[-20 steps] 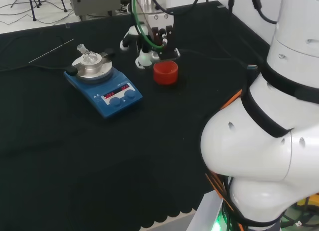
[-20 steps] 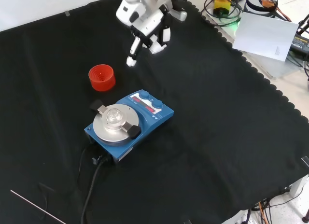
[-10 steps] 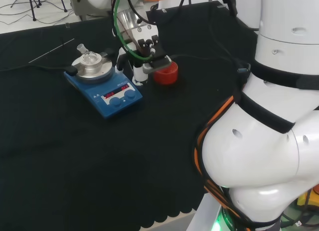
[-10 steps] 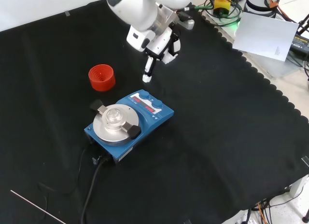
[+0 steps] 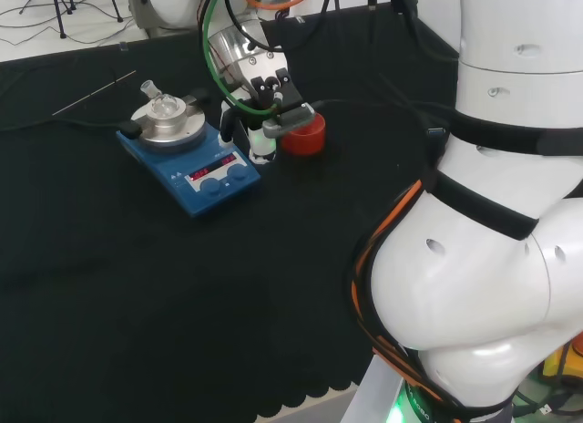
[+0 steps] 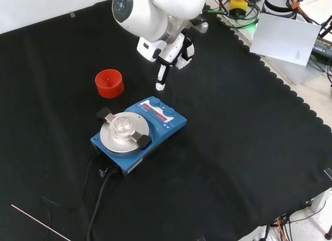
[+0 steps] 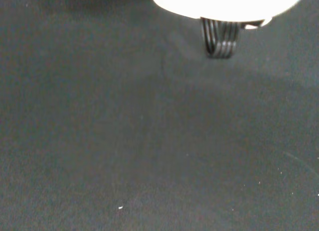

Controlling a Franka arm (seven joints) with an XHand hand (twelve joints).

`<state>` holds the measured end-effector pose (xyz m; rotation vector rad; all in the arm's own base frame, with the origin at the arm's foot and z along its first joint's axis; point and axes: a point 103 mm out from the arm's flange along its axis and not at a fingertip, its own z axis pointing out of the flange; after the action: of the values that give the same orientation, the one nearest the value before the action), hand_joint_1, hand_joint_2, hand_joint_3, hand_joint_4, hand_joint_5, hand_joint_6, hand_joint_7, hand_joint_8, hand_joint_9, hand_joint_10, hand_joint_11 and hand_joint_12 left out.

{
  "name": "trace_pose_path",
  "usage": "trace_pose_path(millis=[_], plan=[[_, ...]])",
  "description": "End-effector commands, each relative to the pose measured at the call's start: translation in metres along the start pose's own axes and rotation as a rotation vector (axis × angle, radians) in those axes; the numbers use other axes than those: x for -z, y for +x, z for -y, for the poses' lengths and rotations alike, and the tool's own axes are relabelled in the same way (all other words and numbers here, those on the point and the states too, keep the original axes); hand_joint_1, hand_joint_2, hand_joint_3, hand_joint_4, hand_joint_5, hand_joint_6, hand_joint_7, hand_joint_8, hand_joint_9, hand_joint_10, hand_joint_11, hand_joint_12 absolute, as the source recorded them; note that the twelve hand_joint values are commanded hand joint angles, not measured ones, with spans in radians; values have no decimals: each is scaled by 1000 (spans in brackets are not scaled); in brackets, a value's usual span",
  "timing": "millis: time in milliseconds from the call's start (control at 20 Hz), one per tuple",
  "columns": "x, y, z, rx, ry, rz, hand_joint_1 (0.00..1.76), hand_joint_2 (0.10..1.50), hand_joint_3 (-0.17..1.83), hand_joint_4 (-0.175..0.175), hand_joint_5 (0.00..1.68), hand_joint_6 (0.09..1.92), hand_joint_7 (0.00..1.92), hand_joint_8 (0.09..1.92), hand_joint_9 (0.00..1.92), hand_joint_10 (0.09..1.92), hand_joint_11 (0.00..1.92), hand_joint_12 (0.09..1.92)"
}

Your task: Turn on the heater.

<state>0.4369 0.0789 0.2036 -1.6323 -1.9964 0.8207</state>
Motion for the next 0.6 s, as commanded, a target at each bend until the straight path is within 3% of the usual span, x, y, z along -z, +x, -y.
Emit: trace_pose_path(millis=[50, 600], plan=[[-1, 6, 0, 35, 16, 7, 1502, 580, 1215, 9, 368, 87, 1711, 1738, 1875, 1625, 1749, 1535], [-11, 21, -6, 69, 53, 23, 1507, 575, 1225, 14, 365, 87, 1712, 1737, 1876, 1624, 1744, 1533]])
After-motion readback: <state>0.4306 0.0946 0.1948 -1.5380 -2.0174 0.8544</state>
